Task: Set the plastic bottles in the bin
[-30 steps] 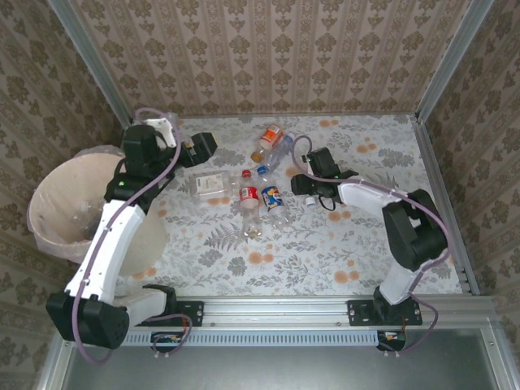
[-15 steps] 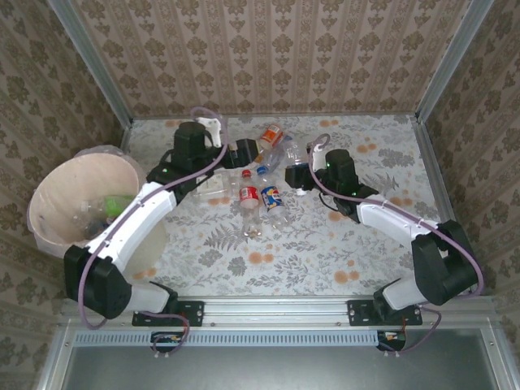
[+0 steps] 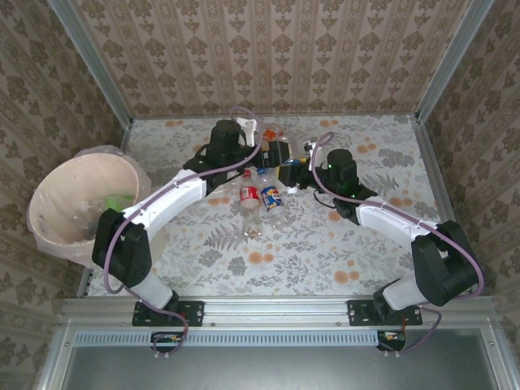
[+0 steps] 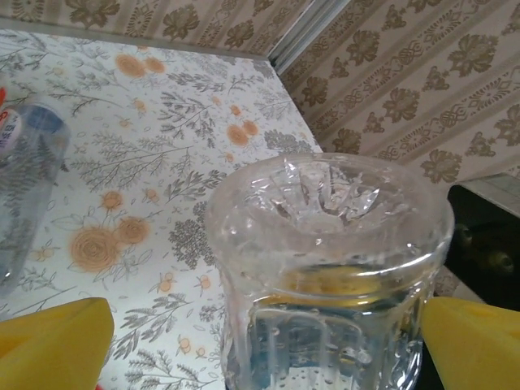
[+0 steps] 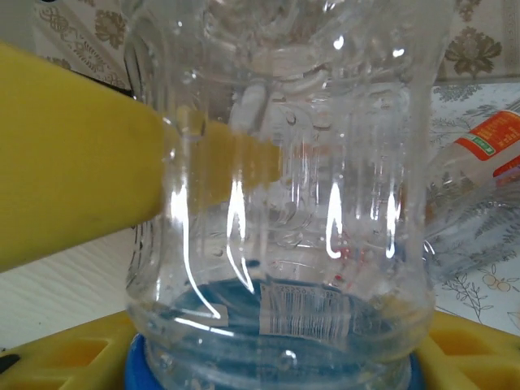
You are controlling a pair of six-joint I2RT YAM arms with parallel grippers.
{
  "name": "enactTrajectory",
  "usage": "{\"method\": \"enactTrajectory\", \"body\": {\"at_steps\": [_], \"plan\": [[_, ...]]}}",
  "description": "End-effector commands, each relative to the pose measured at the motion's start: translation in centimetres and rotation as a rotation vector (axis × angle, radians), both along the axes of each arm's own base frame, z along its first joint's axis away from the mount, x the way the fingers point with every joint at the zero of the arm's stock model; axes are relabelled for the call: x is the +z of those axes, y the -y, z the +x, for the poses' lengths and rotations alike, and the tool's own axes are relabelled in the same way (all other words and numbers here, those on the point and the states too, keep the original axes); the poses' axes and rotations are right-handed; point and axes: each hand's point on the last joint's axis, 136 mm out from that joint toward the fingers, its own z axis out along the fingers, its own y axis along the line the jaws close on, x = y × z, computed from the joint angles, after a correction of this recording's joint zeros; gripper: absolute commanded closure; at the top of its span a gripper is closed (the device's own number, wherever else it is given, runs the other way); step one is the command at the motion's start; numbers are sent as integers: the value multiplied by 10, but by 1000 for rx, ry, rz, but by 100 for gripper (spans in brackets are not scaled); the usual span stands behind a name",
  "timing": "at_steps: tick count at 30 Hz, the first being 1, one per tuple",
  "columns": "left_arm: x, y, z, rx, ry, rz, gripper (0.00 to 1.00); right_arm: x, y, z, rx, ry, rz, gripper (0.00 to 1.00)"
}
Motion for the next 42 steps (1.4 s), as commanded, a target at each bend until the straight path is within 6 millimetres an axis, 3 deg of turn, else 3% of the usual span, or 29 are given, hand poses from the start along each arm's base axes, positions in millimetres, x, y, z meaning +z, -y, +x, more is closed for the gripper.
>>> {"method": "enactTrajectory", "body": {"at_steps": [1,7,15,18,22,27,31,33,37,39,42], "plan": [[26,12,6,-13,65,-46,0,25,-15,-13,91,67,47,46],[13,20,7,-44,34,4,4,30,-23,-21,155,61,51,45],[19,32,-1,-120,76,-31,10,25,-28,-16,163,0,34,44],[25,27,-3,-112,123,-52,0,16,-26,-11,136,-29,11,44],[23,20,-2,-95,132,-62,0,16,-26,-9,132,-32,15,44],[13,19,1,-89,102,-28,14,28,-31,-16,182,5,46,44],[8,20,2,-91,89,-13,33,33,-30,-18,184,25,56,42],[9,17,4,-72,90,-4,37,32,-27,-17,165,27,42,36],[10,0,10,10,83,43,39,26,-17,-18,123,46,-17,10],[12,-9,11,43,90,59,40,20,-14,-20,118,54,-54,5],[15,-20,12,77,105,75,41,28,-3,-25,75,102,-92,0]]}}
